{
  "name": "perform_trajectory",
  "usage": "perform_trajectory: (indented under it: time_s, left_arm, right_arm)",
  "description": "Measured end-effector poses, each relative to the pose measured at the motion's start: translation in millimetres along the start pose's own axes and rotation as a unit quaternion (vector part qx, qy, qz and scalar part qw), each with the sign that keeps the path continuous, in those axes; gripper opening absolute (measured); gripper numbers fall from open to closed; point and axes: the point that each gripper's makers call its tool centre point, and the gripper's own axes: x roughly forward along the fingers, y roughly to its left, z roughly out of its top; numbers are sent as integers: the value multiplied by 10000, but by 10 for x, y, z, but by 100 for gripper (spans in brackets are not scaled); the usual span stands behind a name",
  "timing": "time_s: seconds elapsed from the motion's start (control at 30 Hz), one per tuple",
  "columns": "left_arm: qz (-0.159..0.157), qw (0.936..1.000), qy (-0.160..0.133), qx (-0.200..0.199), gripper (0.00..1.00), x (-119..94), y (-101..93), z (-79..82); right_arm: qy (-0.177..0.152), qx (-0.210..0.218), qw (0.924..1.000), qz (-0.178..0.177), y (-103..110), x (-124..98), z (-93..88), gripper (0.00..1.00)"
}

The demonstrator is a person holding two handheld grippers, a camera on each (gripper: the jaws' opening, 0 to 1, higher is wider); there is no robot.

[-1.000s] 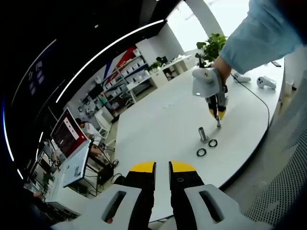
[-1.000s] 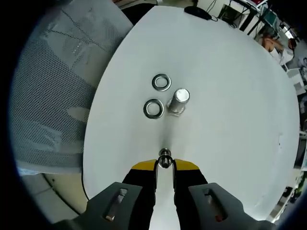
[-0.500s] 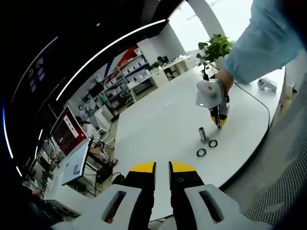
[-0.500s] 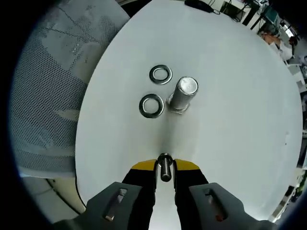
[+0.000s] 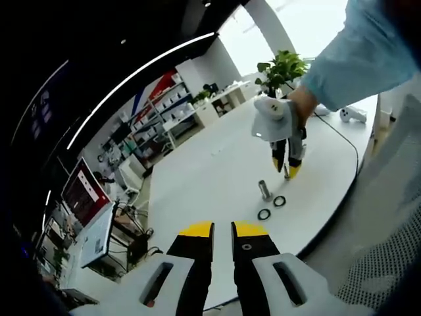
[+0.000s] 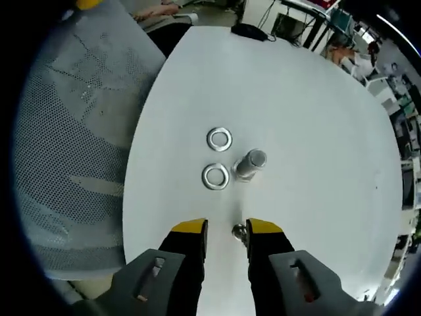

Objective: Place the washer onto the threaded stud by aligning its center hole with the stud, sliding it down to the base, and recovering from edge contact or off-axis alignment until the washer reaches the visible bottom stop.

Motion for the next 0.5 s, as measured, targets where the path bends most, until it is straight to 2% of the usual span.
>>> perform_trajectory:
  time_s: [0.07, 0.13, 0.2, 0.27, 0.3, 0.33, 0.43, 0.5]
  left_arm:
    - [-185, 9996, -138, 149, 8, -3, -94, 68]
    - [-369, 9986, -245, 287, 8, -18, -167, 105]
    - [-788, 9946, -481, 471, 8, -54, -326, 180]
    - [-996, 9898, -658, 774, 8, -94, -425, 235]
    - [-1028, 9889, -670, 834, 8, -99, -443, 238]
    - [-1199, 9853, -668, 1018, 8, -114, -513, 229]
    - [-1715, 9778, -546, 1076, 9, -138, -665, 154]
    - [-1789, 9741, -493, 1294, 9, -145, -649, 90]
  right_arm:
    - [171, 100, 9997, 125, 129, -83, -24, 25]
    - [229, 169, 9996, 78, 171, -135, -23, 25]
    - [306, 278, 9991, -41, 191, -195, -25, 25]
    - [344, 364, 9987, -115, 238, -249, 0, 25]
    - [355, 430, 9983, -167, 260, -280, 31, 25]
    - [376, 468, 9980, -186, 275, -305, 46, 25]
    - [455, 502, 9974, -226, 307, -409, 152, 25]
    - [451, 677, 9965, -199, 307, -471, 240, 25]
